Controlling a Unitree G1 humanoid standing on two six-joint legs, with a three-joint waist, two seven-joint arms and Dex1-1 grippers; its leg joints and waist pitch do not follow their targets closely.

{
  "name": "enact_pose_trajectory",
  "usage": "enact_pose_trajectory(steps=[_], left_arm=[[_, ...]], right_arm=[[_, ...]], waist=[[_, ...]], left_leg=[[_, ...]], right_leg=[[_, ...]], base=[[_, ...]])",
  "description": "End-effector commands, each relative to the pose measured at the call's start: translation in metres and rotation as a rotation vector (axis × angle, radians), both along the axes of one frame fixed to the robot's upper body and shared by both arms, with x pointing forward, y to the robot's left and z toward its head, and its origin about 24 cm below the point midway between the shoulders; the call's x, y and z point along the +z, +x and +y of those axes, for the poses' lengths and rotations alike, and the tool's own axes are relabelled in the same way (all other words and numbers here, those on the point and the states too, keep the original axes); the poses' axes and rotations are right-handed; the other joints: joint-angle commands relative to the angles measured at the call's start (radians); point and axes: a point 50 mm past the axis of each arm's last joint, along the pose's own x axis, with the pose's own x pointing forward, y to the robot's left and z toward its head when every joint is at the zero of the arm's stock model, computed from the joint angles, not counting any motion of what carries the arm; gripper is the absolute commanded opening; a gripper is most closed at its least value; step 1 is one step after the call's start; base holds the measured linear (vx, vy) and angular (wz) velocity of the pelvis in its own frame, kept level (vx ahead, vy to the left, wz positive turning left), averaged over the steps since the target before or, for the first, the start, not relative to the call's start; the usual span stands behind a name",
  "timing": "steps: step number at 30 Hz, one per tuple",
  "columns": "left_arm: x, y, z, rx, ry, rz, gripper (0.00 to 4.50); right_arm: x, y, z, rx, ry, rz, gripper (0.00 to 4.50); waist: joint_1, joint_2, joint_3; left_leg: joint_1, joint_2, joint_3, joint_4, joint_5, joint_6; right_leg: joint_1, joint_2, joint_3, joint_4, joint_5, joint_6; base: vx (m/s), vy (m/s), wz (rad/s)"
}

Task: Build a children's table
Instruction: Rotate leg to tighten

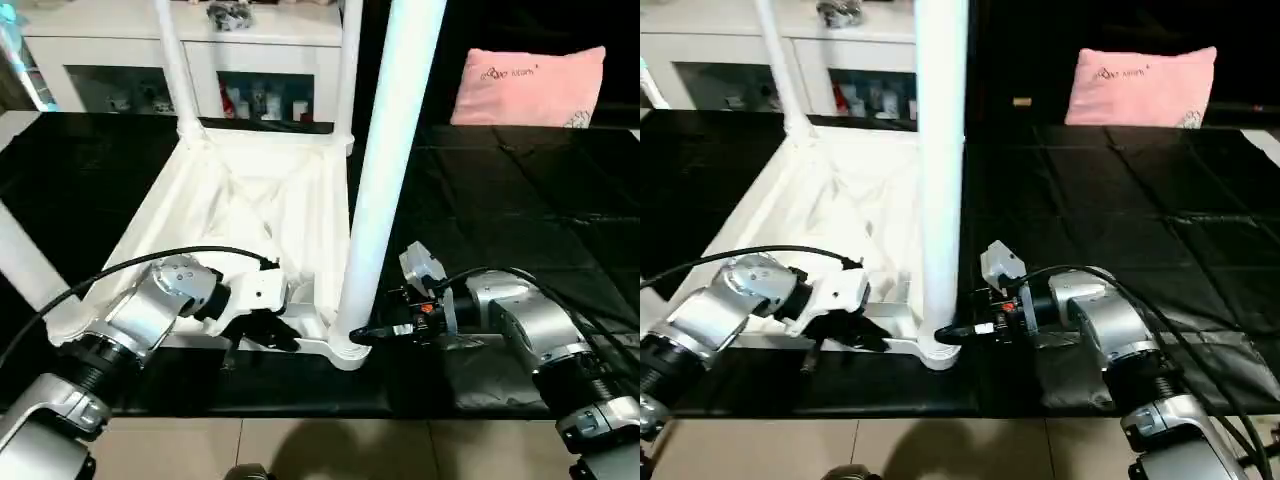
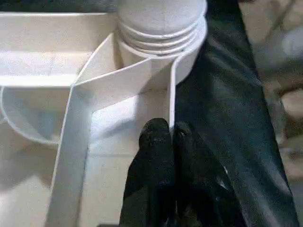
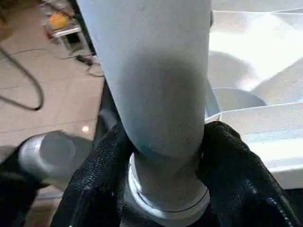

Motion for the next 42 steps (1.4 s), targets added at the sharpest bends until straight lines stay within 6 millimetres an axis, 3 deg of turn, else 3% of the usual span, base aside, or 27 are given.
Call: enact_pose_trajectory(steps=[1, 2, 7, 9, 11, 12, 14, 15, 16, 17, 18, 19, 20, 21, 22, 23, 24, 25, 26, 27, 29, 32, 34, 35, 37, 39, 42], left_arm=[[0.0, 0.008, -0.004, 0.106, -0.017, -0.034, 0.0], [0.003, 0.014, -0.01, 0.195, -0.067, -0.037, 0.0], [0.008, 0.027, -0.027, 0.377, -0.157, -0.044, 0.0], [0.011, 0.033, -0.037, 0.438, -0.183, -0.053, 0.0], [0.014, 0.038, -0.051, 0.498, -0.2, -0.066, 0.0], [0.015, 0.04, -0.057, 0.52, -0.201, -0.076, 0.0], [0.016, 0.044, -0.062, 0.547, -0.193, -0.093, 0.0], [0.016, 0.045, -0.064, 0.56, -0.186, -0.101, 0.0], [0.016, 0.047, -0.065, 0.569, -0.172, -0.116, 0.0], [0.017, 0.05, -0.066, 0.579, -0.15, -0.14, 0.0], [0.017, 0.05, -0.066, 0.579, -0.149, -0.141, 0.0], [0.017, 0.051, -0.065, 0.58, -0.142, -0.15, 0.0], [0.018, 0.052, -0.064, 0.58, -0.132, -0.161, 0.0], [0.018, 0.053, -0.062, 0.579, -0.124, -0.169, 0.0], [0.018, 0.054, -0.061, 0.583, -0.12, -0.173, 0.0], [0.018, 0.054, -0.058, 0.581, -0.109, -0.18, 0.0], [0.017, 0.054, -0.056, 0.572, -0.098, -0.191, 0.0], [0.017, 0.054, -0.054, 0.568, -0.09, -0.195, 0.0], [0.015, 0.054, -0.049, 0.548, -0.069, -0.208, 0.0], [0.014, 0.053, -0.047, 0.538, -0.061, -0.214, 0.0], [0.011, 0.051, -0.041, 0.528, -0.045, -0.198, 0.0], [0.009, 0.048, -0.033, 0.485, -0.031, -0.184, 0.0], [0.009, 0.044, -0.025, 0.416, -0.024, -0.164, 0.0], [0.009, 0.044, -0.025, 0.411, -0.024, -0.164, 0.0], [0.008, 0.04, -0.019, 0.339, -0.01, -0.151, 0.0], [0.009, 0.037, -0.016, 0.274, -0.008, -0.156, 0.0], [0.009, 0.03, -0.009, 0.147, 0.001, -0.143, 0.0]], right_arm=[[-0.005, -0.001, 0.01, -0.012, 0.011, -0.001, 1.98], [-0.014, 0.003, 0.013, -0.129, -0.022, -0.015, 1.98], [-0.03, 0.01, 0.023, -0.352, -0.052, -0.009, 1.93], [-0.034, 0.014, 0.031, -0.452, -0.056, 0.001, 1.93], [-0.038, 0.021, 0.044, -0.598, -0.059, 0.038, 1.93], [-0.038, 0.026, 0.049, -0.669, -0.066, 0.051, 1.93], [-0.038, 0.032, 0.057, -0.757, -0.072, 0.058, 1.93], [-0.037, 0.035, 0.061, -0.791, -0.071, 0.064, 1.93], [-0.035, 0.038, 0.065, -0.821, -0.066, 0.059, 1.93], [-0.031, 0.04, 0.071, -0.828, -0.049, 0.044, 1.93], [-0.031, 0.041, 0.071, -0.827, -0.048, 0.043, 1.93], [-0.029, 0.041, 0.073, -0.821, -0.043, 0.037, 2.49], [-0.028, 0.041, 0.073, -0.825, -0.038, 0.022, 2.63], [-0.027, 0.041, 0.073, -0.826, -0.026, 0.018, 2.65], [-0.026, 0.042, 0.073, -0.836, -0.02, 0.016, 2.65], [-0.026, 0.042, 0.07, -0.848, -0.017, 0.01, 2.84], [-0.026, 0.043, 0.065, -0.853, -0.019, -0.009, 2.98], [-0.025, 0.043, 0.063, -0.853, -0.02, -0.021, 3.06], [-0.024, 0.043, 0.056, -0.852, -0.019, -0.055, 3.11], [-0.024, 0.044, 0.053, -0.85, -0.017, -0.07, 3.11], [-0.022, 0.043, 0.045, -0.829, 0.004, -0.09, 3.42], [-0.015, 0.04, 0.031, -0.769, 0.043, -0.131, 3.61], [-0.007, 0.036, 0.017, -0.69, 0.078, -0.17, 3.83], [-0.007, 0.036, 0.016, -0.686, 0.079, -0.171, 3.89], [0.0, 0.033, 0.007, -0.595, 0.085, -0.207, 4.02], [0.004, 0.031, 0.002, -0.537, 0.085, -0.219, 4.14], [0.01, 0.026, -0.003, -0.42, 0.068, -0.223, 4.44]], waist=[[-0.014, 0.0, -0.053], [-0.019, -0.001, -0.052], [-0.062, 0.001, -0.05], [-0.085, 0.01, -0.051], [-0.106, 0.03, -0.047], [-0.113, 0.042, -0.043], [-0.111, 0.042, -0.04], [-0.11, 0.012, -0.038], [-0.106, -0.008, -0.032], [-0.112, -0.033, -0.021], [-0.113, -0.009, -0.03], [-0.109, 0.006, -0.04], [-0.119, 0.04, -0.052], [-0.112, 0.059, -0.061], [-0.114, 0.053, -0.057], [-0.12, 0.023, -0.047], [-0.109, 0.007, -0.04], [-0.106, 0.005, -0.043], [-0.1, 0.009, -0.052], [-0.097, 0.015, -0.058], [-0.089, 0.021, -0.064], [-0.082, 0.016, -0.071], [-0.076, 0.012, -0.081], [-0.072, 0.013, -0.088], [-0.068, 0.013, -0.086], [-0.055, 0.011, -0.085], [-0.044, 0.011, -0.079]], left_leg=[[0.026, 0.039, -0.019, -0.071, -0.384, -0.004], [0.016, 0.038, -0.023, -0.074, -0.386, -0.007], [0.017, 0.029, -0.034, -0.068, -0.442, -0.021], [0.005, 0.039, -0.046, -0.076, -0.499, -0.019], [0.015, 0.059, -0.063, -0.093, -0.621, -0.028], [0.002, 0.081, -0.075, -0.124, -0.723, -0.046], [-0.02, 0.102, -0.076, -0.17, -0.816, -0.062], [0.006, 0.073, -0.043, -0.162, -0.814, -0.067], [0.054, 0.027, -0.036, -0.095, -0.731, -0.067], [0.121, -0.049, -0.005, 0.086, -0.415, -0.02], [0.044, -0.021, -0.022, 0.053, -0.306, 0.015], [0.021, 0.002, -0.034, 0.011, -0.322, 0.016], [-0.007, 0.057, -0.073, -0.047, -0.444, -0.007], [-0.015, 0.108, -0.097, -0.093, -0.552, -0.007], [0.002, 0.107, -0.091, -0.102, -0.585, -0.013], [0.014, 0.06, -0.069, -0.079, -0.572, -0.037], [0.029, 0.017, -0.047, -0.047, -0.482, -0.029], [0.033, 0.007, -0.042, -0.035, -0.43, -0.018], [0.009, 0.014, -0.044, -0.044, -0.334, 0.003], [-0.003, 0.029, -0.048, -0.057, -0.279, 0.01], [-0.003, 0.045, -0.047, -0.06, -0.223, 0.014], [-0.005, 0.045, -0.036, -0.057, -0.187, 0.031], [-0.017, 0.038, -0.033, -0.052, -0.087, 0.069], [-0.021, 0.04, -0.034, -0.042, -0.003, 0.105], [-0.022, 0.035, -0.031, -0.032, 0.063, 0.16], [-0.024, 0.037, -0.028, -0.029, 0.053, 0.186], [-0.022, 0.041, -0.025, -0.034, -0.003, 0.166]], right_leg=[[0.016, -0.081, 0.042, -0.113, -0.622, -0.089], [0.023, -0.083, 0.037, -0.113, -0.638, -0.071], [0.029, -0.083, -0.005, -0.143, -0.708, -0.01], [0.048, -0.084, -0.036, -0.152, -0.676, 0.018], [0.054, -0.081, -0.05, -0.143, -0.603, -0.004], [0.071, -0.073, -0.042, -0.098, -0.49, -0.039], [0.092, -0.058, -0.022, -0.014, -0.378, -0.063], [0.058, -0.057, 0.018, -0.02, -0.416, -0.076], [0.0, -0.072, 0.003, -0.118, -0.672, -0.027], [-0.08, -0.13, -0.037, -0.238, -1.055, 0.058], [0.021, -0.165, -0.046, -0.221, -1.046, 0.1], [0.061, -0.153, -0.064, -0.195, -0.938, 0.11], [0.087, -0.113, -0.086, -0.139, -0.695, 0.089], [0.096, -0.099, -0.04, -0.049, -0.391, 0.016], [0.074, -0.095, -0.026, -0.052, -0.287, -0.028], [0.047, -0.109, -0.024, -0.099, -0.331, -0.08], [0.031, -0.115, -0.035, -0.139, -0.574, -0.05], [0.029, -0.119, -0.037, -0.147, -0.643, -0.033], [0.051, -0.124, -0.032, -0.139, -0.631, -0.022], [0.055, -0.115, -0.029, -0.131, -0.551, -0.023], [0.047, -0.111, -0.017, -0.106, -0.382, -0.08], [0.049, -0.106, -0.002, -0.083, -0.251, -0.156], [0.064, -0.104, 0.002, -0.061, -0.133, -0.188], [0.06, -0.103, 0.005, -0.042, -0.022, -0.212], [0.051, -0.098, 0.004, -0.032, 0.069, -0.245], [0.05, -0.1, 0.005, -0.032, 0.04, -0.245], [0.048, -0.1, 0.003, -0.044, -0.068, -0.22]], base=[[0.0, 0.0, 0.0], [0.0, 0.0, 0.0], [0.0, 0.0, 0.0], [-0.011, 0.024, -0.09], [0.0, 0.0, 0.0], [0.0, 0.0, 0.0], [-0.063, 0.007, -0.03], [0.0, 0.0, 0.0], [0.064, -0.063, 0.06], [0.064, -0.063, 0.06], [0.108, -0.034, -0.19], [0.091, 0.038, -0.37], [0.091, 0.038, -0.37], [0.058, 0.021, -0.17], [0.0, 0.0, 0.0], [0.0, 0.0, 0.0], [0.062, -0.001, 0.1], [0.069, -0.003, 0.04], [0.069, -0.003, 0.04], [0.0, 0.0, 0.0], [0.0, 0.0, 0.0], [0.064, -0.011, 0.06], [0.063, -0.011, 0.01], [0.057, -0.011, -0.01], [0.0, 0.0, 0.0], [0.0, 0.0, 0.0], [0.0, 0.0, 0.0]])
